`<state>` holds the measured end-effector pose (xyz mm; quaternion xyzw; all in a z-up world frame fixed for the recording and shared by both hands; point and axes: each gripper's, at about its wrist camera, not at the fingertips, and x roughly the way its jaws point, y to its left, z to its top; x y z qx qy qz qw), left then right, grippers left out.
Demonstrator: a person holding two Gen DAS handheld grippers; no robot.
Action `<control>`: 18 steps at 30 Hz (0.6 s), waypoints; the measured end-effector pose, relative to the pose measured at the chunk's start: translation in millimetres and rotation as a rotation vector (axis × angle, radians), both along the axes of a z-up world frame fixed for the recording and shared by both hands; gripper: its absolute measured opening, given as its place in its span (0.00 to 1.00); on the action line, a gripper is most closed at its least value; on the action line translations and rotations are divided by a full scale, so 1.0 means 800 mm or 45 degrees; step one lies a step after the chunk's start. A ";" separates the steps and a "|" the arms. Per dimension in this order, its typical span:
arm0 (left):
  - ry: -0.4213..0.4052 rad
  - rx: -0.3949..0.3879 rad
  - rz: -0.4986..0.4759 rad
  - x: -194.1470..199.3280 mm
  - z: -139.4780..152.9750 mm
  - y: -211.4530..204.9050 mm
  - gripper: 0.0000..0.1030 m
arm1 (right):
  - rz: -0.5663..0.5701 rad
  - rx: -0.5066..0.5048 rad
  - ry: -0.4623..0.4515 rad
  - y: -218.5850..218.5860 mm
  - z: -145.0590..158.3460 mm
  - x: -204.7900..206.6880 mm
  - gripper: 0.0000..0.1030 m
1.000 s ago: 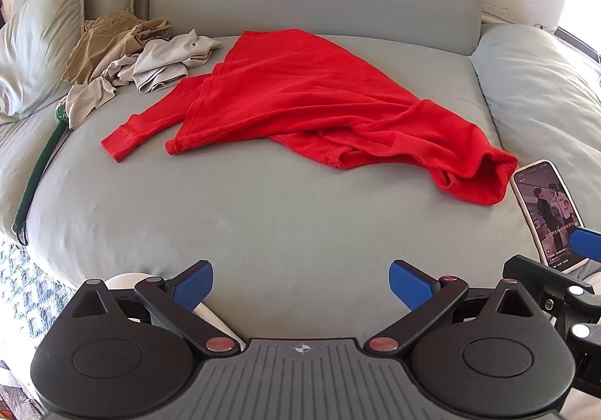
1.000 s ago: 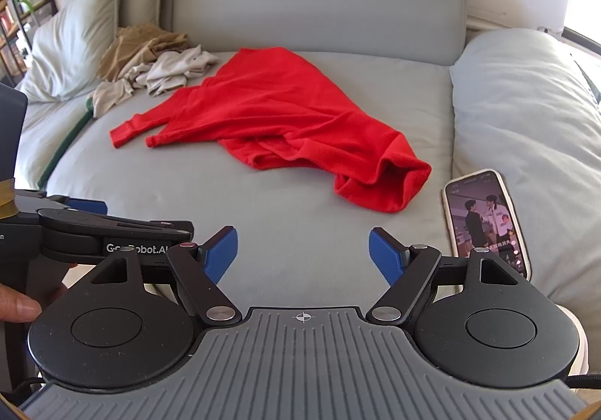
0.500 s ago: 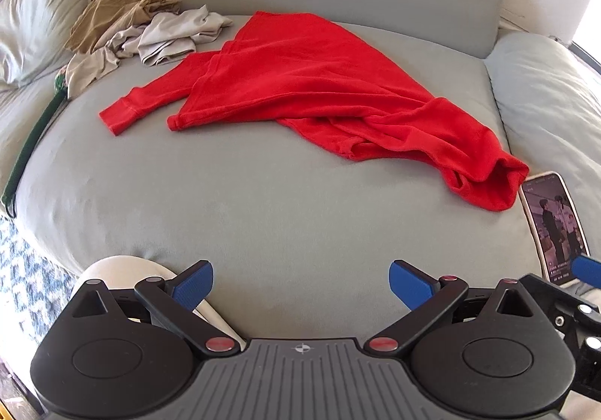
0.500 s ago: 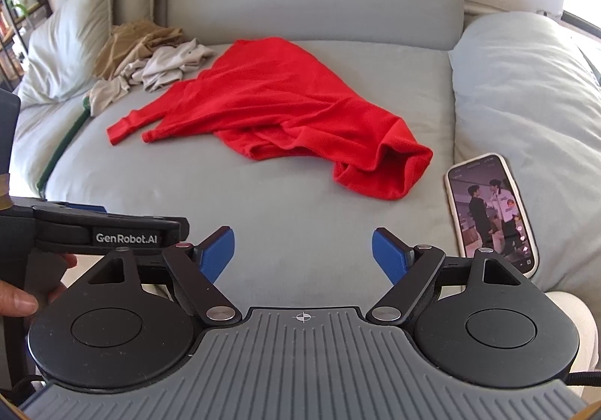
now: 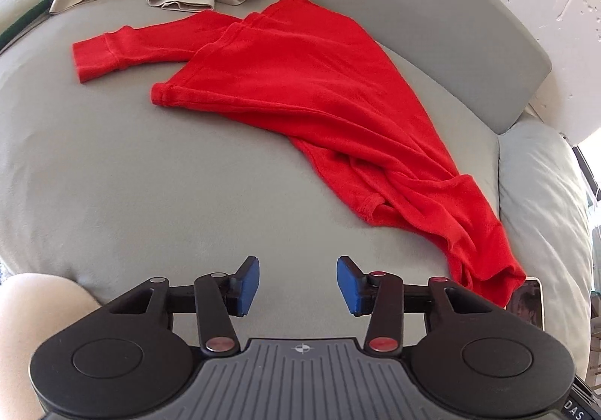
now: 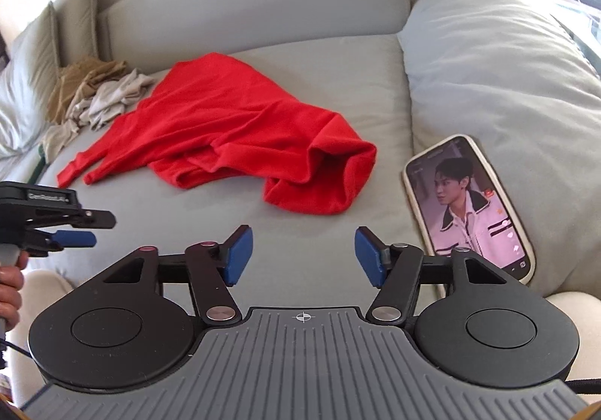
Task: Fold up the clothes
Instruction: 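Lower both tools and close both grippers on the red shirt's hem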
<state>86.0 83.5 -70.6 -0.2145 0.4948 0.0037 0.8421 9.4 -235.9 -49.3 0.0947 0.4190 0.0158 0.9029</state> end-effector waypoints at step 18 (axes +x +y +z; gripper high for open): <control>-0.058 -0.465 0.276 0.097 -0.083 0.053 0.36 | -0.125 0.050 0.019 -0.031 -0.061 0.073 0.52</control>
